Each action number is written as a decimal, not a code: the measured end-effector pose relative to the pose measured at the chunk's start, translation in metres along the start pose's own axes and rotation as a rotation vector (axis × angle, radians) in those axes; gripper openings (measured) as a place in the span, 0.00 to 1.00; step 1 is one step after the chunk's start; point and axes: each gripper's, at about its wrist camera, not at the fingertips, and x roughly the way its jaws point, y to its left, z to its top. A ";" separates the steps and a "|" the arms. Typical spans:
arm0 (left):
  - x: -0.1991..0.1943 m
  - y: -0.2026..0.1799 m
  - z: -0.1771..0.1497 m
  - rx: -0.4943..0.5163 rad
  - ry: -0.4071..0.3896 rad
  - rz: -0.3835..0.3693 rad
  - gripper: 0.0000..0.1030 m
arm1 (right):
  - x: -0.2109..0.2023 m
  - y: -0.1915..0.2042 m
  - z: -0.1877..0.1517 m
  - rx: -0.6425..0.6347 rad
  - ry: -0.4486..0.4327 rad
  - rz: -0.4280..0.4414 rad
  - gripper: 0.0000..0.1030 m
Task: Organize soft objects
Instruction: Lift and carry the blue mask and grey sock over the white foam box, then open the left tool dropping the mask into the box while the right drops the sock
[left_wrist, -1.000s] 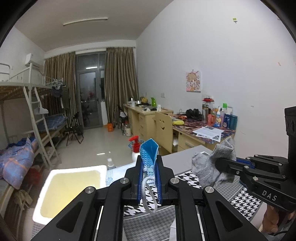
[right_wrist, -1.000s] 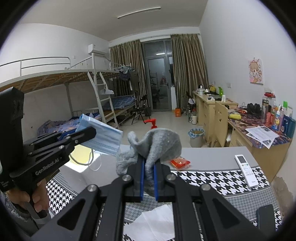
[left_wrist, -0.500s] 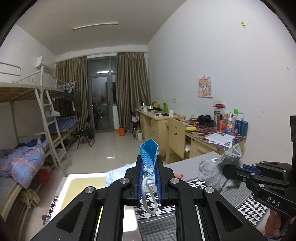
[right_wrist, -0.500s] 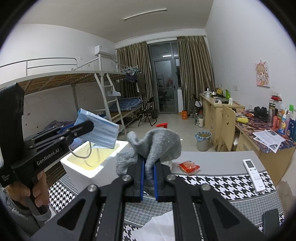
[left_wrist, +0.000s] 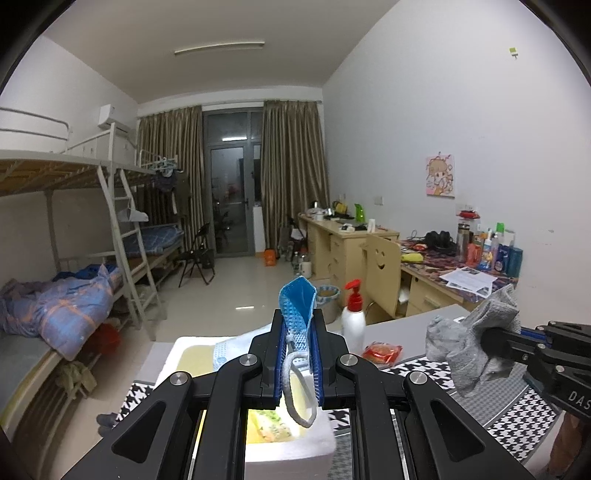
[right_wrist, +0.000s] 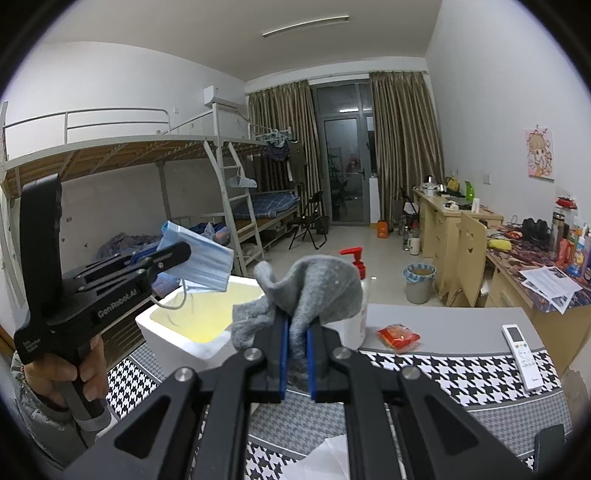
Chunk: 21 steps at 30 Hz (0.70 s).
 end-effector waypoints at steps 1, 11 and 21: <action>0.000 0.002 -0.001 -0.002 -0.002 0.011 0.13 | 0.001 0.001 0.001 -0.003 0.001 0.005 0.11; 0.006 0.022 -0.008 -0.018 0.022 0.074 0.13 | 0.016 0.022 0.005 -0.039 0.022 0.065 0.11; 0.020 0.035 -0.015 -0.029 0.077 0.088 0.13 | 0.027 0.033 0.006 -0.054 0.038 0.078 0.11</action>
